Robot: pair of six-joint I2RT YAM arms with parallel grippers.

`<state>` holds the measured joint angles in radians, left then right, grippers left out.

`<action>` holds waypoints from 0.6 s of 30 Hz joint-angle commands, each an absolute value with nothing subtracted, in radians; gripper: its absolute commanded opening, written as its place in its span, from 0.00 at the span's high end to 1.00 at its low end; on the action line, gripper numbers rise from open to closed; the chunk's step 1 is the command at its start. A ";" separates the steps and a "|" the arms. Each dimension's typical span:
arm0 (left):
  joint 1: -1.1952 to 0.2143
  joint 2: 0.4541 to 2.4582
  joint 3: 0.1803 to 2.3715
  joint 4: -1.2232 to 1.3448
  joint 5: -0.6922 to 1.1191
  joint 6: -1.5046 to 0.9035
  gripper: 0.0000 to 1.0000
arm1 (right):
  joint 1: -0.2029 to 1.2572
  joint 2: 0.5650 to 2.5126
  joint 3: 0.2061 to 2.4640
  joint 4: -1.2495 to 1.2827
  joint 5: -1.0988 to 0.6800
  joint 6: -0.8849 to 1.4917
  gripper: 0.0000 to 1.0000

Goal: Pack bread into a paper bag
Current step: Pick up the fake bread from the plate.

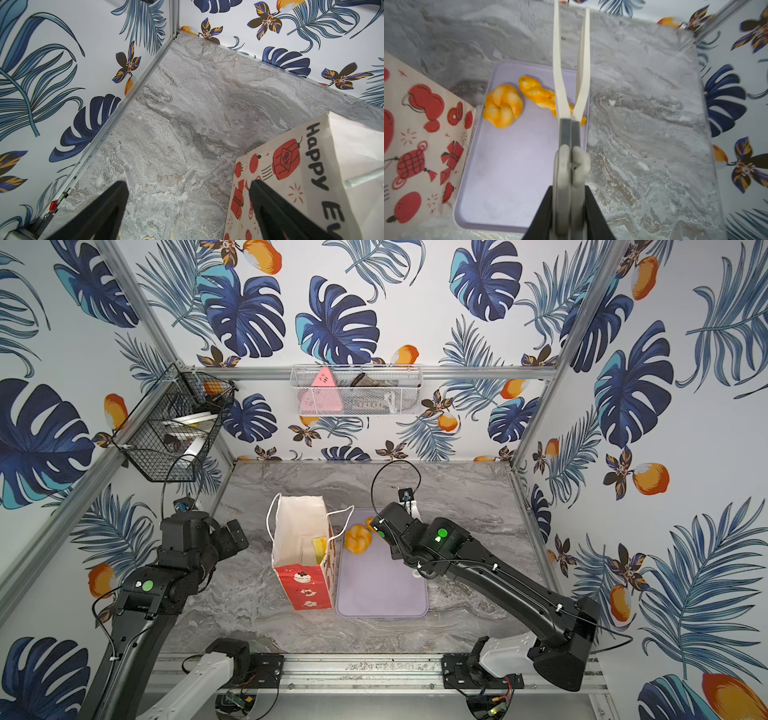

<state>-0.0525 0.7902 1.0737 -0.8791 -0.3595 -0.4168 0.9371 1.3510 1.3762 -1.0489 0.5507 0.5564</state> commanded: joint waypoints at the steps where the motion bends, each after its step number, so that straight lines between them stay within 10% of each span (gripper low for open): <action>1: -0.051 0.792 1.075 -0.858 -0.353 -0.403 0.01 | 0.931 1.386 1.331 -0.943 0.381 0.562 0.86; 18: -0.051 0.783 1.064 -0.855 -0.356 -0.405 0.01 | 0.936 1.657 1.372 -0.808 0.137 0.467 0.61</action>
<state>-0.0525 0.7841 1.0618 -0.8753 -0.3485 -0.4168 0.9352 1.6325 1.3537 -0.8539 0.1669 0.4976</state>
